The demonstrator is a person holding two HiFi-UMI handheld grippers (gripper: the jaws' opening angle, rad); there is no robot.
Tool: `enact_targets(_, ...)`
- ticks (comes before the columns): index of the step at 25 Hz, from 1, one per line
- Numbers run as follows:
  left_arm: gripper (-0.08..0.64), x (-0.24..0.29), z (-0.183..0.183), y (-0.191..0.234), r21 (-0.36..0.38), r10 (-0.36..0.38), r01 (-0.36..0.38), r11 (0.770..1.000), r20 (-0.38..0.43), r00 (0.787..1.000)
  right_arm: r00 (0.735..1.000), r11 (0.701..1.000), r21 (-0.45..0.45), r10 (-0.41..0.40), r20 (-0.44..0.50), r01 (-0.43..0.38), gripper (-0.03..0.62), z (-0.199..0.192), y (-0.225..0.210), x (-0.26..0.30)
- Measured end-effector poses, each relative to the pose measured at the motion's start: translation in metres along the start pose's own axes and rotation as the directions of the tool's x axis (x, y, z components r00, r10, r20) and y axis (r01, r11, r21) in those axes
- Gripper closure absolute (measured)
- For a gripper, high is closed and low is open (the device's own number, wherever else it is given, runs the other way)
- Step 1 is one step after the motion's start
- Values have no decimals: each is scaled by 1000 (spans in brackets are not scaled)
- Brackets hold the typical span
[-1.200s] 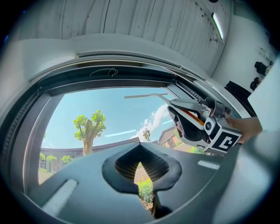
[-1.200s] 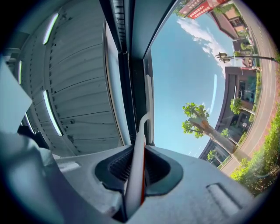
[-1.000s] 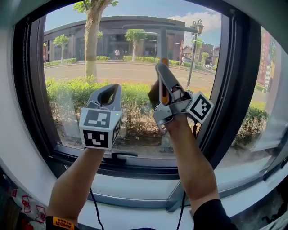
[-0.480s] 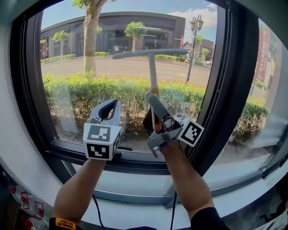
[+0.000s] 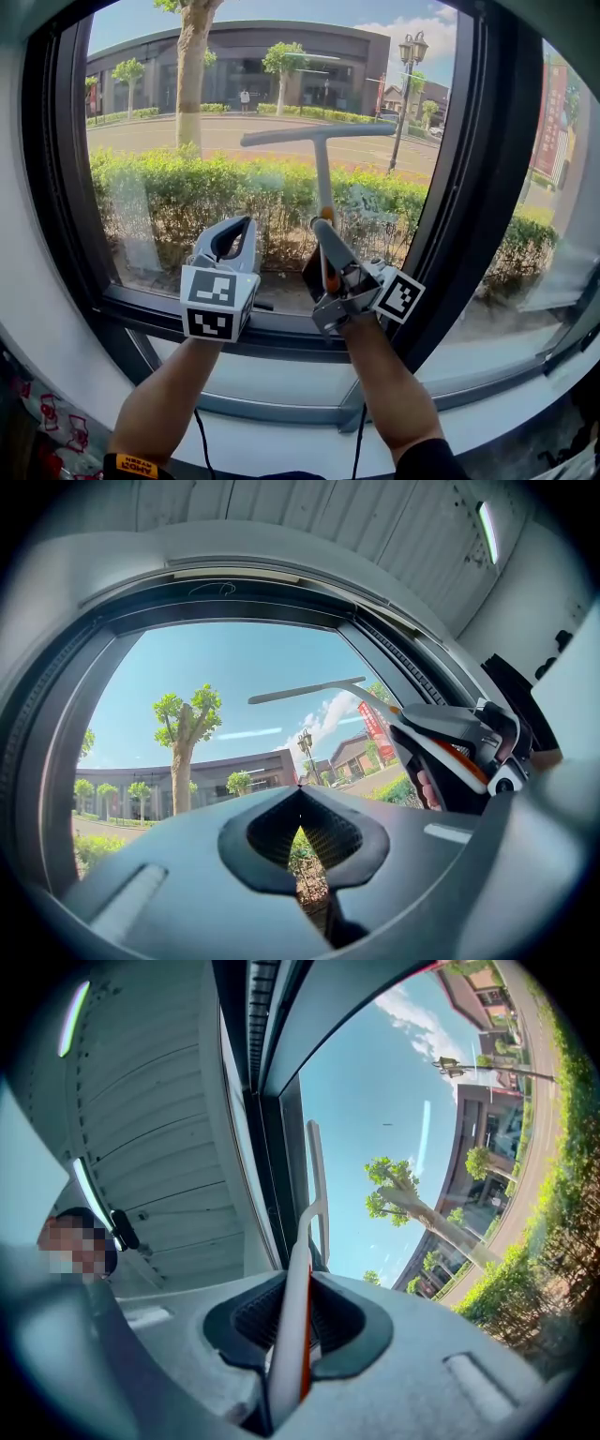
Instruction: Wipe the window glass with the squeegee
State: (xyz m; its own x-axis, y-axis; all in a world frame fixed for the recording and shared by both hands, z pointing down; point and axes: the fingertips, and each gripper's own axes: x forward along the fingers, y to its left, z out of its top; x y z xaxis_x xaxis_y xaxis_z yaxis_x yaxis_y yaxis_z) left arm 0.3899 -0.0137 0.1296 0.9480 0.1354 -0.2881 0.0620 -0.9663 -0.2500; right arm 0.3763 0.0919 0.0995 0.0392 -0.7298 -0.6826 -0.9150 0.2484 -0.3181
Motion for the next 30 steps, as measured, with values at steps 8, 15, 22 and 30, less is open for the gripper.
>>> enact_targets(8, 545, 7, 30, -2, 34, -3, 2, 999, 41, 999, 998, 998, -39, 50, 32, -49, 551, 38, 18, 21)
enact_targets(15, 545, 16, 104, -6, 126, -8, -14, 992, 170, 985, 985, 986, -112, 134, 110, -122, 551, 116, 48, 78)
enact_targets(22, 545, 13, 151, -8, 165, -20, -22, 986, 249, 968, 976, 977, -150, 171, 136, -150, 551, 161, 68, 113)
enact_targets(30, 545, 9, 153, -1, 164, -15, -29, 986, 259, 966, 976, 981, -139, 158, 151, -138, 551, 176, 63, 119)
